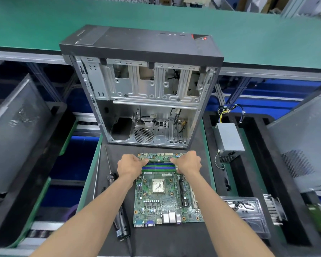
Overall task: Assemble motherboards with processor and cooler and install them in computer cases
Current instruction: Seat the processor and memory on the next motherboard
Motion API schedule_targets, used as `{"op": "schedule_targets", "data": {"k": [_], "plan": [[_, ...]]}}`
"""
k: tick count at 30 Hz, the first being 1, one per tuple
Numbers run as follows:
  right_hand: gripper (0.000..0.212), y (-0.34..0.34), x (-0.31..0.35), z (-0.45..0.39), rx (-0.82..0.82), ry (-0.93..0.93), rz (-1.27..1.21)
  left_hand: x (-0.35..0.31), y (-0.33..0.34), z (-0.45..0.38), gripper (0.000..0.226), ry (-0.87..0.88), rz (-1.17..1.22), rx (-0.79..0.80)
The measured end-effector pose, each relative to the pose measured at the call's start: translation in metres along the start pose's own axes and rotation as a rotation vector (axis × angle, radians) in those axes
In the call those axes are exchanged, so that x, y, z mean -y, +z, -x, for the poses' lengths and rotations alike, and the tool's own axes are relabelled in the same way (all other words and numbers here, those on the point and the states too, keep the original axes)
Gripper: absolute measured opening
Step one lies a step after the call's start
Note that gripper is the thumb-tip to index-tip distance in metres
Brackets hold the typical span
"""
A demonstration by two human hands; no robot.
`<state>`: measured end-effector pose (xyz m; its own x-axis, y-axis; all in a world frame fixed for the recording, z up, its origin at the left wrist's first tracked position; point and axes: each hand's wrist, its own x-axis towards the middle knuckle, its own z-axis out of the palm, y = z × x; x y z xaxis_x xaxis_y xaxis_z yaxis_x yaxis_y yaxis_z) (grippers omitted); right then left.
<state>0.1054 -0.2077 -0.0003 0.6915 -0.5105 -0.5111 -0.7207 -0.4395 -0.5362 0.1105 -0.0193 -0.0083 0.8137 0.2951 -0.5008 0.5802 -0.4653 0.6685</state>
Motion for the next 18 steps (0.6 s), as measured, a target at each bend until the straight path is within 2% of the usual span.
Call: {"op": "schedule_targets", "data": {"k": [8,14,18], "plan": [[0.043,0.003,-0.007,0.004,-0.012,0.03,-0.091,0.005,0.003,0.0,0.037,0.066,-0.045,0.024],[0.042,-0.002,-0.012,0.016,-0.024,-0.069,-0.075,-0.007,0.005,0.008,0.049,0.158,-0.333,-0.049],[0.036,-0.015,-0.027,0.027,0.018,-0.154,-0.121,-0.004,0.014,0.019,0.041,0.275,-0.464,-0.126]]}}
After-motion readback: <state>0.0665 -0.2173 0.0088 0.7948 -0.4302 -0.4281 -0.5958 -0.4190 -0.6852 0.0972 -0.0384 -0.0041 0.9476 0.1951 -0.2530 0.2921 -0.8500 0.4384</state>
